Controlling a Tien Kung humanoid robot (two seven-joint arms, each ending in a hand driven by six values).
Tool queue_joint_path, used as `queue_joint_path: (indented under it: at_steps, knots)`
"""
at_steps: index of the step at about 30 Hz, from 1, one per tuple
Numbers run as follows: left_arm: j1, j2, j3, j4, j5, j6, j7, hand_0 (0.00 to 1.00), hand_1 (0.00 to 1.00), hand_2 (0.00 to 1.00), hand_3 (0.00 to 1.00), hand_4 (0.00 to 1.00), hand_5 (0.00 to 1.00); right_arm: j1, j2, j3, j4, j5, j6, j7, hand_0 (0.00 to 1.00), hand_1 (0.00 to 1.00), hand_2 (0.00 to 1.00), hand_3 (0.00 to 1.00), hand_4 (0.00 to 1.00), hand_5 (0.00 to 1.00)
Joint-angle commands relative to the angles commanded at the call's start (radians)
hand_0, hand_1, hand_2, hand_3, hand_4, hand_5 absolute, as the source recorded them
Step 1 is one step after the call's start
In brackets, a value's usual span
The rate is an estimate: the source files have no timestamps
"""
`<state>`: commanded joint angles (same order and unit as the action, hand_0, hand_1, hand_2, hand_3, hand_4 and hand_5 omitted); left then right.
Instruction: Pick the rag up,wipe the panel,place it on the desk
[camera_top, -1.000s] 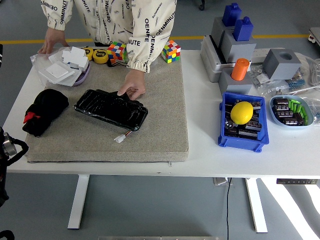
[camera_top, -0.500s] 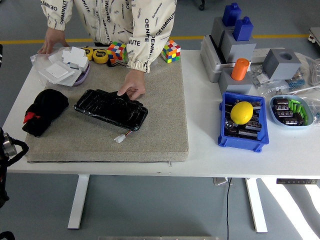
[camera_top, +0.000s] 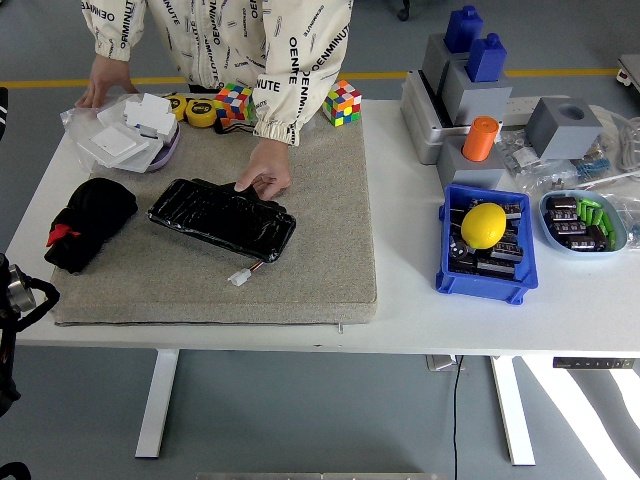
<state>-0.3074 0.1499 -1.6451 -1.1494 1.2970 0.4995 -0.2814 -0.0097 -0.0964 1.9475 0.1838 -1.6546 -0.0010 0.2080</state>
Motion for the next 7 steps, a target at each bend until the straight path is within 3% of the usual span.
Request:
queue_joint_path:
  at_steps: [7]
  knots:
    - [0.005,-0.003,0.004,-0.002,0.001,-0.003,0.004,0.527,0.648,0.691,0.704,0.907,0.264,-0.001,0.000,-0.005,0.000,0.003,0.000,-0.002,0.534,0.557,0.490,0.524,0.877,0.355]
